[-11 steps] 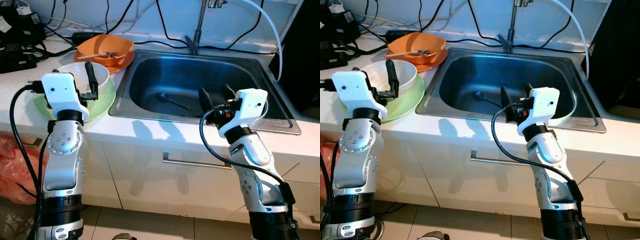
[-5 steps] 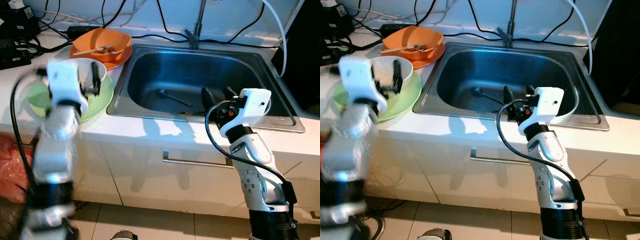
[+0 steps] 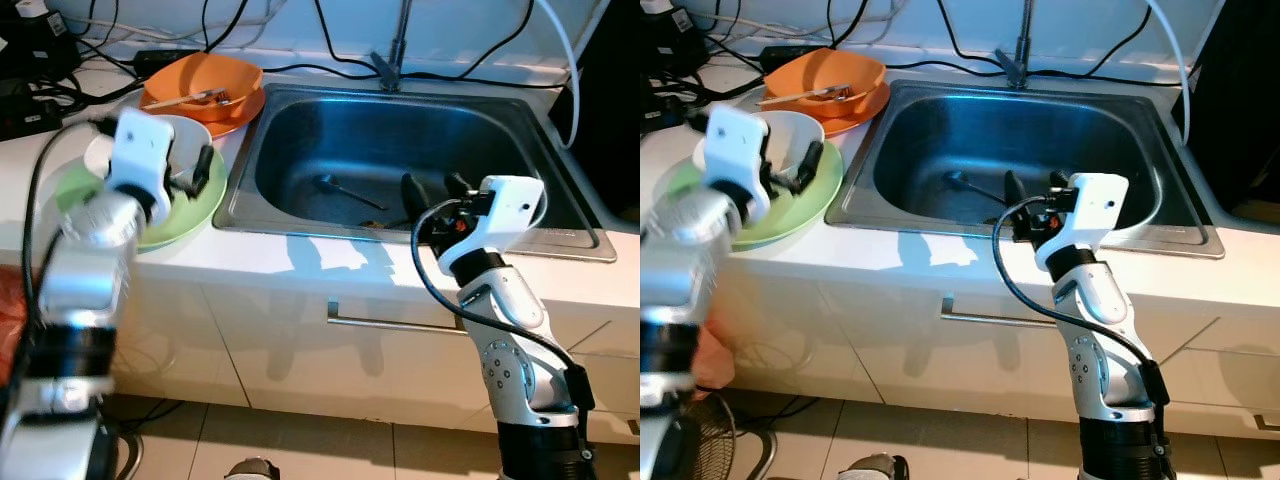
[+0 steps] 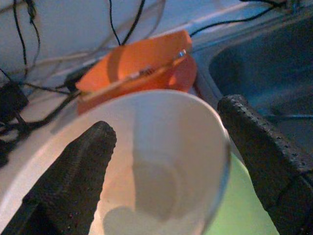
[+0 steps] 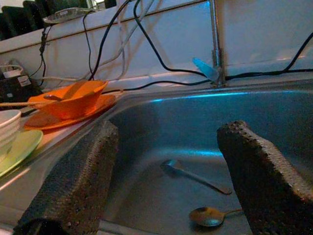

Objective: Kitchen organization

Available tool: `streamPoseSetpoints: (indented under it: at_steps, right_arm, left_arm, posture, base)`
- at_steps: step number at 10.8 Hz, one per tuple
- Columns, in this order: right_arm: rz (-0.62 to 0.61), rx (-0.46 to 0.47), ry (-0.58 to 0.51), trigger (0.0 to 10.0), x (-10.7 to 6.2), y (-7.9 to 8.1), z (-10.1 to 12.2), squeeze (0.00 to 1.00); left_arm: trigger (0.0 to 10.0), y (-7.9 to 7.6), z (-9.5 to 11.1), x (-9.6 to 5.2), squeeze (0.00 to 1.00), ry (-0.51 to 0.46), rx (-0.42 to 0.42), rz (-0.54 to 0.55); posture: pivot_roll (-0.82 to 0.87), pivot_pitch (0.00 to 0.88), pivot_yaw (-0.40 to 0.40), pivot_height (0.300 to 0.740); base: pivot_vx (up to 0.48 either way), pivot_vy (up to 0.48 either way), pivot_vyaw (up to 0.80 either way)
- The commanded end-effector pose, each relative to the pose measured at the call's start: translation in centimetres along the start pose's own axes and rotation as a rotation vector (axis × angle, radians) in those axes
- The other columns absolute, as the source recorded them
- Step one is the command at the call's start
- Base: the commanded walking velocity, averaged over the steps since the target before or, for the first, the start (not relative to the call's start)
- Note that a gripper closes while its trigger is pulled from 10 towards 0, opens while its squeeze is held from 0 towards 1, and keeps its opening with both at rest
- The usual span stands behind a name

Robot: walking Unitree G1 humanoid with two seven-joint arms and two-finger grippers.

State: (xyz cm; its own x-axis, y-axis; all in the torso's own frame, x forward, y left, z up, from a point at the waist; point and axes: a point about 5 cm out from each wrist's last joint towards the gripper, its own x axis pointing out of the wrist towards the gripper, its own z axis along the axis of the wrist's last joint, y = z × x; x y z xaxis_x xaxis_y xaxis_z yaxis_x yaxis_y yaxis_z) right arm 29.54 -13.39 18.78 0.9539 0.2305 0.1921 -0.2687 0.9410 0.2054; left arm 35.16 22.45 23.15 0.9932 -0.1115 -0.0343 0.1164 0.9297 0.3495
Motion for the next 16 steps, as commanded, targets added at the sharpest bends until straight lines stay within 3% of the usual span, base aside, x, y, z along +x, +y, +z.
streamPoseSetpoints:
  at_steps: [1, 2, 3, 4, 5, 7, 9, 10, 11, 12, 16]
  right_arm:
    - [0.008, -0.002, -0.005, 10.0, -0.2, 0.0, 0.2, 0.00]
    - [-0.013, -0.041, -0.001, 10.0, 0.0, 0.0, 0.2, 0.00]
    - [-0.041, -0.098, 0.004, 10.0, 0.0, -0.2, 0.1, 0.00]
    - [-0.075, -0.087, 0.007, 10.0, 0.2, -0.5, -0.1, 0.04]
    - [-0.067, -0.066, 0.012, 10.0, 0.2, -0.5, -0.1, 1.00]
    - [-0.108, -0.095, 0.019, 10.0, 0.3, -0.6, -0.2, 1.00]
    - [-0.060, -0.089, 0.037, 10.0, 0.5, 0.2, 0.0, 1.00]
    - [-0.022, -0.090, 0.056, 10.0, 0.4, 0.5, -0.1, 1.00]
    - [-0.016, -0.084, 0.059, 10.0, 0.2, 0.3, -0.2, 0.67]
    - [-0.033, -0.064, 0.056, 10.0, 0.1, 0.0, -0.3, 0.00]
    - [-0.034, -0.032, 0.058, 10.0, 0.0, -0.1, -0.2, 0.00]
  left_arm:
    - [10.0, 0.0, 0.1, 0.2, 0.00, -0.001, -0.004, -0.014]
    - [10.0, 0.4, -0.1, 0.2, 0.60, -0.004, -0.025, -0.021]
    - [10.0, 0.5, -0.1, 0.2, 0.82, -0.004, -0.019, -0.028]
    - [10.0, 0.8, 0.0, 0.4, 1.00, -0.011, -0.024, -0.022]
    - [10.0, 1.0, 0.1, 0.4, 1.00, -0.013, -0.021, -0.020]
    - [10.0, 1.0, 0.0, 0.5, 1.00, -0.014, -0.023, -0.019]
    - [10.0, 1.0, -0.3, 0.5, 1.00, 0.009, 0.006, -0.032]
    - [10.0, 1.1, -0.5, 0.6, 0.05, 0.038, 0.034, -0.064]
    - [10.0, 1.1, -0.5, 0.7, 0.00, 0.037, 0.037, -0.102]
    - [10.0, 1.0, -0.3, 0.7, 0.00, 0.040, 0.076, -0.154]
    - [10.0, 0.8, -1.8, 0.9, 0.00, 0.114, 0.148, -0.219]
  posture:
    - [0.08, 0.079, 0.019, 0.740]
    - [0.08, 0.077, 0.019, 0.740]
    - [0.09, 0.076, 0.019, 0.740]
    - [0.08, 0.075, 0.020, 0.740]
    - [0.08, 0.075, 0.021, 0.740]
    - [0.08, 0.077, 0.019, 0.740]
    - [0.08, 0.079, 0.019, 0.740]
    - [0.08, 0.080, 0.018, 0.740]
    - [0.08, 0.081, 0.019, 0.740]
    - [0.08, 0.083, 0.022, 0.740]
    - [0.07, 0.084, 0.020, 0.740]
  base:
    - [0.000, 0.000, 0.00]
    - [0.000, 0.000, 0.00]
    - [0.000, 0.000, 0.00]
    - [0.000, 0.000, 0.00]
    - [0.000, 0.000, 0.00]
    - [0.000, 0.000, 0.00]
    - [0.000, 0.000, 0.00]
    - [0.000, 0.000, 0.00]
    - [0.000, 0.000, 0.00]
    - [0.000, 0.000, 0.00]
    - [0.000, 0.000, 0.00]
